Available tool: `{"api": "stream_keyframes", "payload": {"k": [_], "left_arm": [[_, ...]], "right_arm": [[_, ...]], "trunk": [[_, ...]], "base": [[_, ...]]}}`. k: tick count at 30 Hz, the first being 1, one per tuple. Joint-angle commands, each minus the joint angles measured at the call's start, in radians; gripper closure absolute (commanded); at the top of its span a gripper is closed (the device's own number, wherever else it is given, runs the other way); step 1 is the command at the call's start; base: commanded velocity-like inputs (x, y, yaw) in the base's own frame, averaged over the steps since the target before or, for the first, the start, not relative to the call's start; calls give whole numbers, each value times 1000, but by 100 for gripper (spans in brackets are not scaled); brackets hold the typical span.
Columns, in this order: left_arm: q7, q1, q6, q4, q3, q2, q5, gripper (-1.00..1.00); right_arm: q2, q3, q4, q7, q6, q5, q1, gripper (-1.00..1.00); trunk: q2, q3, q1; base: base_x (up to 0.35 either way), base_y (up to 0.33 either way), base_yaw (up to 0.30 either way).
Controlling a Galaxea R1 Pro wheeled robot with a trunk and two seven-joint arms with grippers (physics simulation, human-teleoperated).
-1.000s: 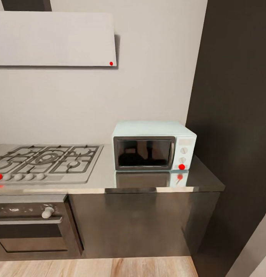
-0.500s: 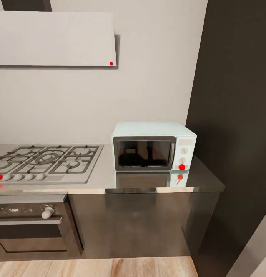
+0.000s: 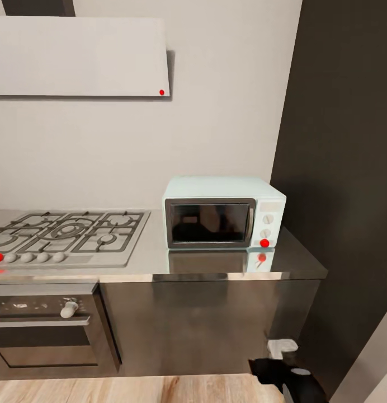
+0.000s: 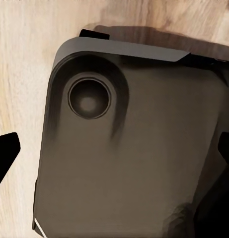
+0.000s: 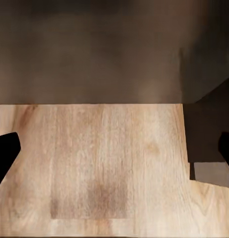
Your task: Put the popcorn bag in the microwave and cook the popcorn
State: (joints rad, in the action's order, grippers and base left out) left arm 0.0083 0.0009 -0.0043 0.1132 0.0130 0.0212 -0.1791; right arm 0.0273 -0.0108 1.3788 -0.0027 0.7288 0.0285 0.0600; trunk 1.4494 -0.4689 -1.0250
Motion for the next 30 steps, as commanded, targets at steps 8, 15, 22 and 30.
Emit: {"api": "stream_keyframes", "payload": {"k": [8,15,22,30], "left_arm": [[1,0,0,2,1,0,-6,-100],[1,1,0,1,2,-1,-6,-100],[1,1,0,2,2,-1,-6,-100],[1,0,-1,2,2,-1,-5,-100]], "right_arm": [[3,3,69,-3,279,-1,348,-100],[2,7,78,-6,318,1,587,-100],[7,19,66,-18,306,6,688,-100],[24,23,25,-19,62,6,687,-100]], "trunk": [[1,-1,0],[1,-1,0],[1,-1,0],[1,-1,0]], "base": [[0,0,0],[0,0,0],[0,0,0],[0,0,0]]}}
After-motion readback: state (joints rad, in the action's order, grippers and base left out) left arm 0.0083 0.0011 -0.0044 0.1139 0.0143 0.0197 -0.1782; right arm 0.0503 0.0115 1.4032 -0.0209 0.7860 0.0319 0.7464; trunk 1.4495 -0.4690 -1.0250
